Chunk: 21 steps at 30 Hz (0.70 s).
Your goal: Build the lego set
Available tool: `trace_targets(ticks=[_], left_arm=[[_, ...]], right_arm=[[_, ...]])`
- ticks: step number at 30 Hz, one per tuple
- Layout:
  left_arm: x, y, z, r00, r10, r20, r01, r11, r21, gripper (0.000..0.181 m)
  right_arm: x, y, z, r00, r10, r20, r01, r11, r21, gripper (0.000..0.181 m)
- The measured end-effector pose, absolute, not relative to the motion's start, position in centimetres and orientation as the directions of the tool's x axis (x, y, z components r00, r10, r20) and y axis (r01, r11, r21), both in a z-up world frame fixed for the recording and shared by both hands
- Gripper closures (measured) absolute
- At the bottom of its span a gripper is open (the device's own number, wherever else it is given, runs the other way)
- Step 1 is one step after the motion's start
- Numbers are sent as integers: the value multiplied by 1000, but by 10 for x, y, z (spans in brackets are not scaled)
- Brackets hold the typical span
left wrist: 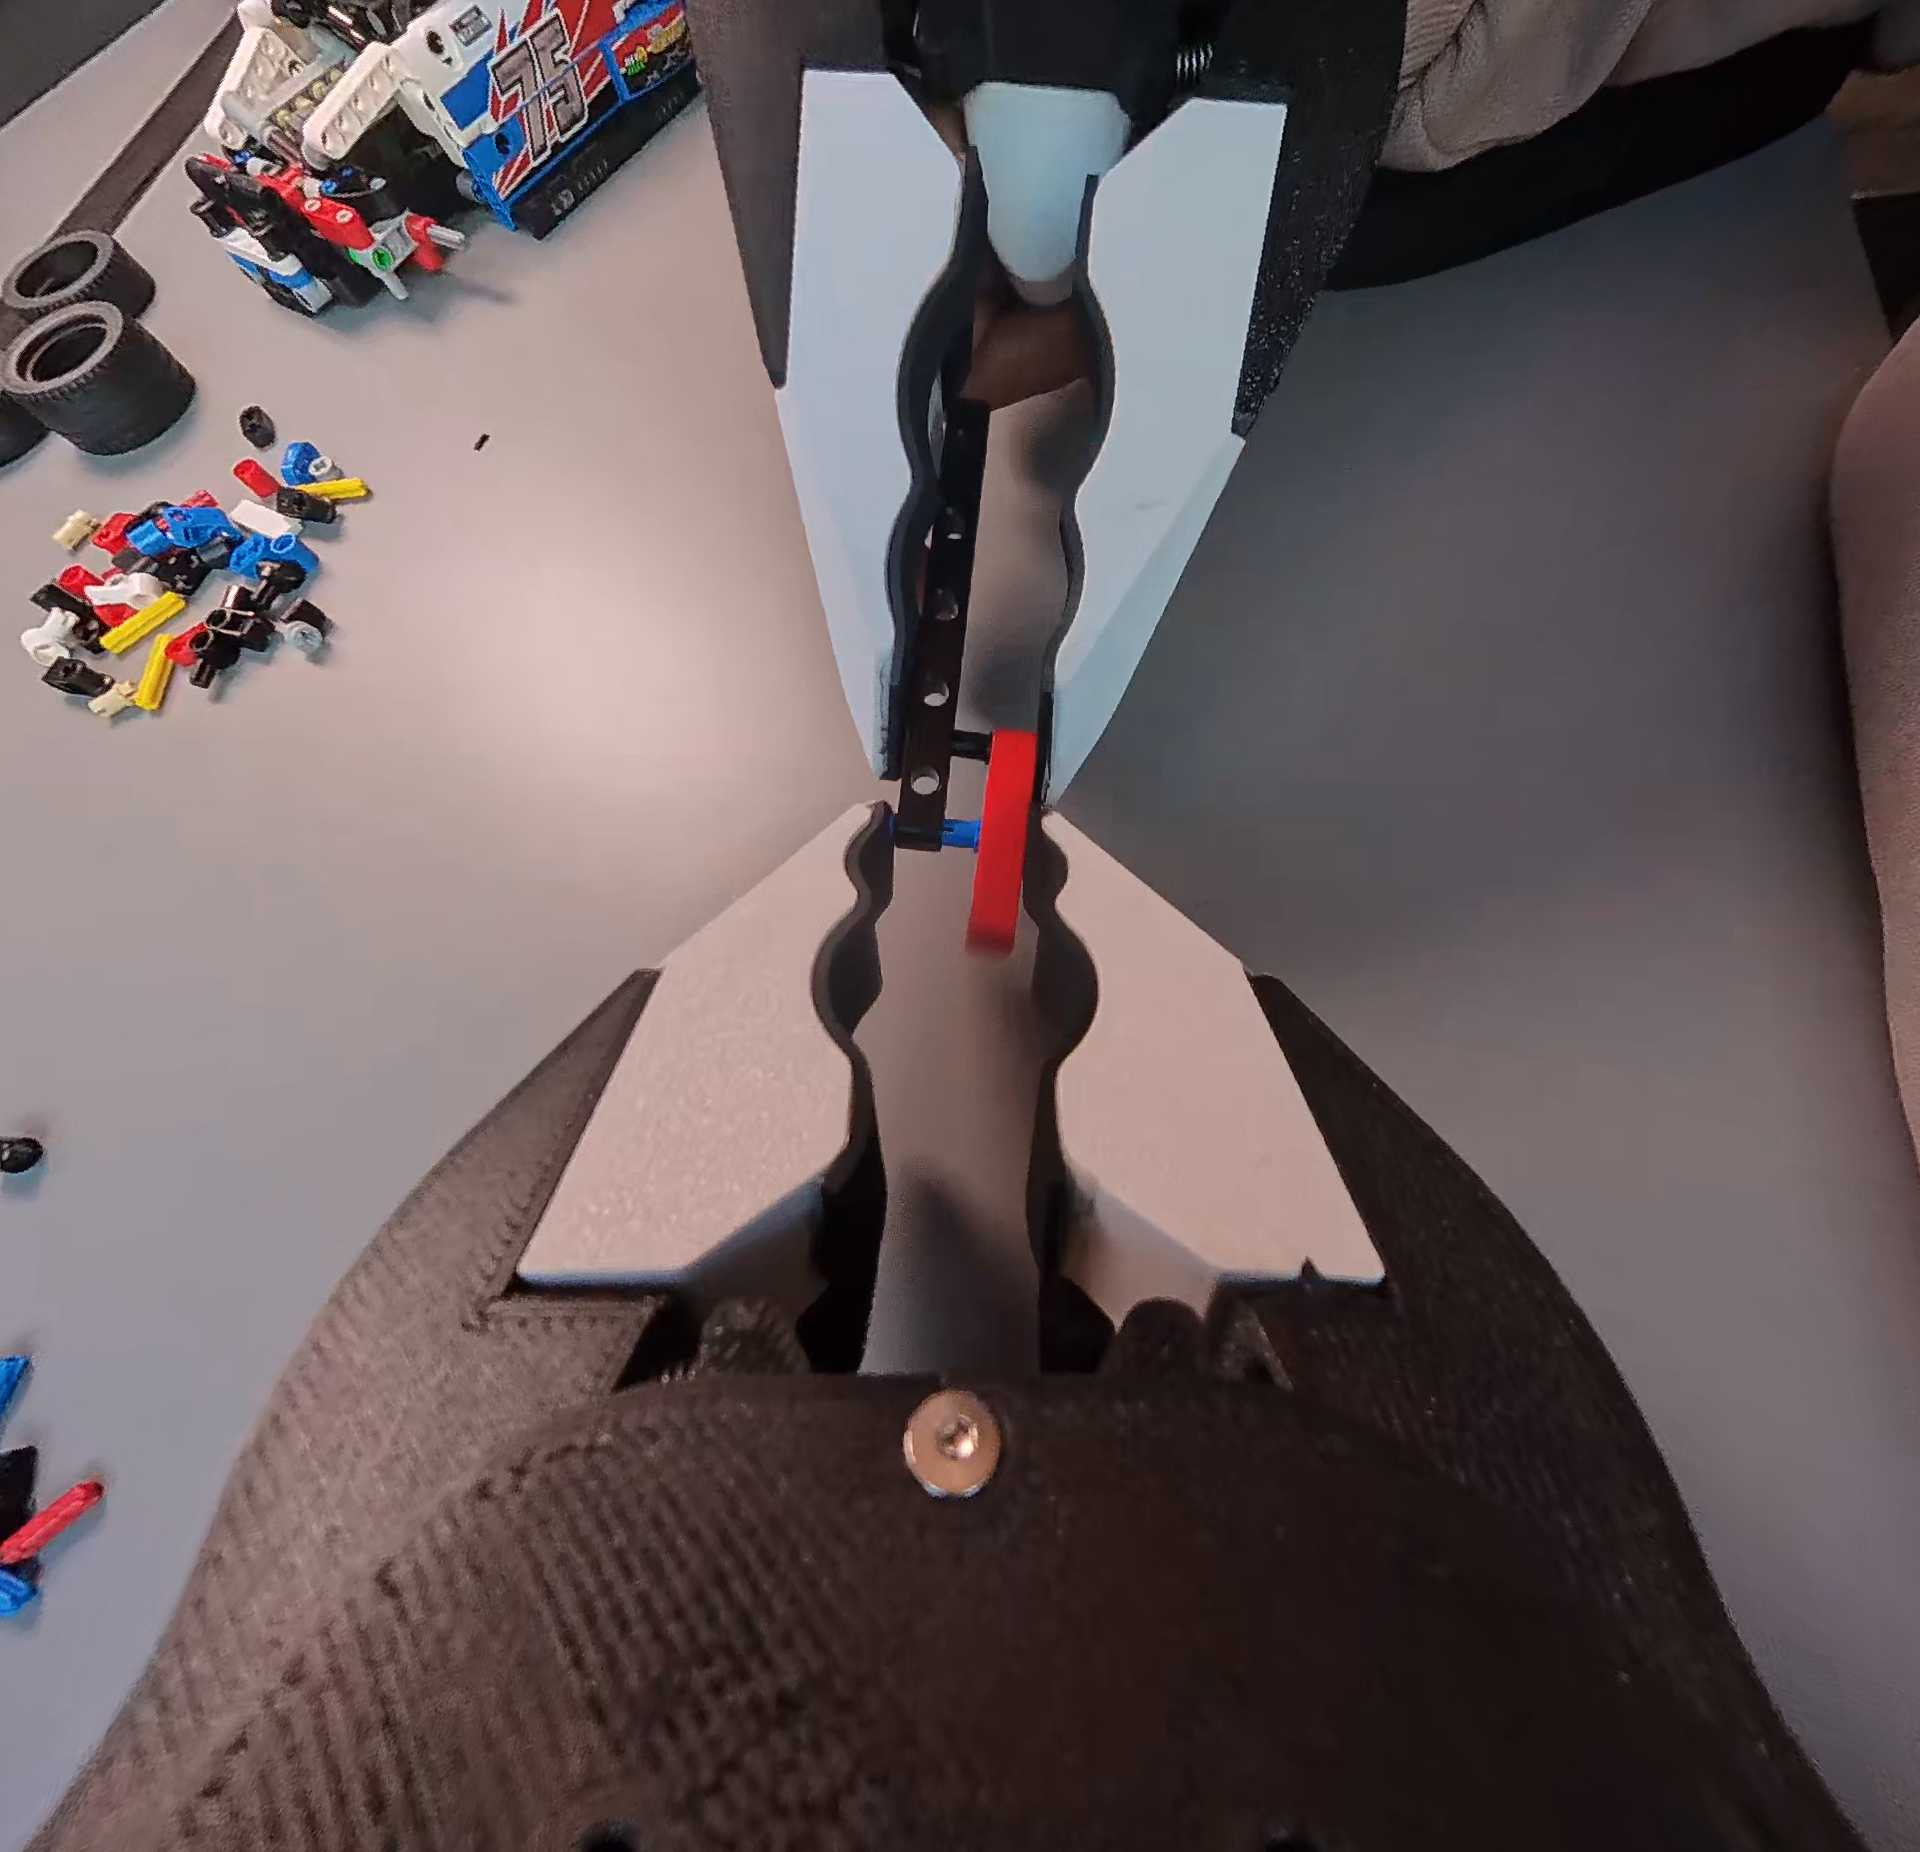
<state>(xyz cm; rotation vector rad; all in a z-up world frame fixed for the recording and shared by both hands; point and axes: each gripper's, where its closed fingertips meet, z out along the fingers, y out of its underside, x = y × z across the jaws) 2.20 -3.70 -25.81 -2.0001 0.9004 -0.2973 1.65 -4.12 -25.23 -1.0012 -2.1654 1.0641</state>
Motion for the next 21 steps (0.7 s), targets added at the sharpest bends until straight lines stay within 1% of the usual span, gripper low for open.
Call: trace_targets(ticks=[12,16,21], left_arm=[[25,-42,-262,738,-675,-16,-389,-406,-827,157],[27,-44,-264,735,-675,61,-347,-452,-821,157],[28,-45,-260,725,-661,191,-248,-510,-824,158]], right_arm=[[18,-45,-254,-597,787,154,374,443,-815,160],[19,-47,-257,-608,783,131,382,433,-817,161],[19,-48,-253,-610,791,40,397,350,-848,161]])
